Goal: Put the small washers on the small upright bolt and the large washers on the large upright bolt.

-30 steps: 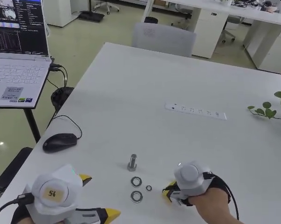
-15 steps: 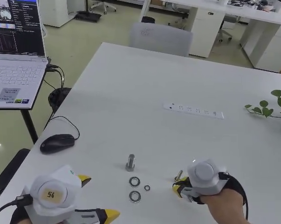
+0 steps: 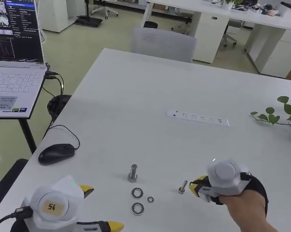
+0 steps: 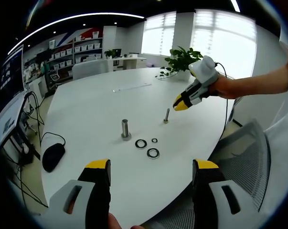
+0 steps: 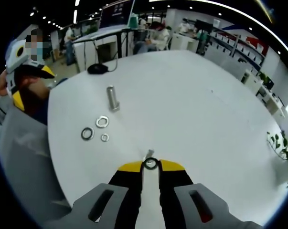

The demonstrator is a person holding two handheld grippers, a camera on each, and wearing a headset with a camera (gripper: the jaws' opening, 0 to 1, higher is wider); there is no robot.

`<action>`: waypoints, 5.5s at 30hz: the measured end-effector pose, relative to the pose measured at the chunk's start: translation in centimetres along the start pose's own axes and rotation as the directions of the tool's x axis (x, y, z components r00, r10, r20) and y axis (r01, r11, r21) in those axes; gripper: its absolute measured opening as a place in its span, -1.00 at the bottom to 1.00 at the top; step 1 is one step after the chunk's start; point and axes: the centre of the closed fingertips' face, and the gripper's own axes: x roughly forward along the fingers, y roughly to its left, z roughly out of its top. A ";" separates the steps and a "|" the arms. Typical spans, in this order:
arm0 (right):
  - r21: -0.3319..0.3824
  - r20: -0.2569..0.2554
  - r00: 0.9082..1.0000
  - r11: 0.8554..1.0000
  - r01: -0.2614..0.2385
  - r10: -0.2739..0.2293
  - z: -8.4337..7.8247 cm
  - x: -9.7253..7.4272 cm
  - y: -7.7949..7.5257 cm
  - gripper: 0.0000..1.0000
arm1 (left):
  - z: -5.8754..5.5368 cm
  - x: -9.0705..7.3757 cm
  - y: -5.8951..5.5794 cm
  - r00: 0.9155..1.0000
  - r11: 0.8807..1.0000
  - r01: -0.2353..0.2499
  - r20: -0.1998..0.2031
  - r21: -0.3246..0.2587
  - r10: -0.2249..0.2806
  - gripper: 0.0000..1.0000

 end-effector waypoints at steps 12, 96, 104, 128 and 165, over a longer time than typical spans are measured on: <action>-0.058 -0.032 0.999 0.998 -0.024 0.022 0.5 1.0 0.1 -0.74 | 0.0 -0.1 0.2 1.000 1.000 -0.005 0.000 -0.002 0.005 0.39; -0.234 -0.241 0.968 0.964 -0.126 0.068 -0.9 4.2 0.8 -0.73 | -0.6 -0.4 0.8 1.000 1.000 -0.017 -0.003 -0.027 0.017 0.39; -0.235 -0.268 0.960 0.962 -0.142 0.076 -1.7 5.2 0.8 -0.73 | -0.9 -0.4 0.9 1.000 0.999 -0.020 -0.010 -0.033 0.020 0.39; -0.233 -0.286 0.956 0.963 -0.138 0.067 -2.5 5.8 -0.1 -0.72 | -0.9 -0.7 1.5 0.999 0.999 -0.036 -0.010 -0.039 0.036 0.39; -0.033 0.019 1.000 0.999 0.001 0.000 1.1 -1.7 -1.7 -0.31 | 0.2 -0.7 0.4 1.000 1.000 -0.014 0.021 -0.014 0.014 0.38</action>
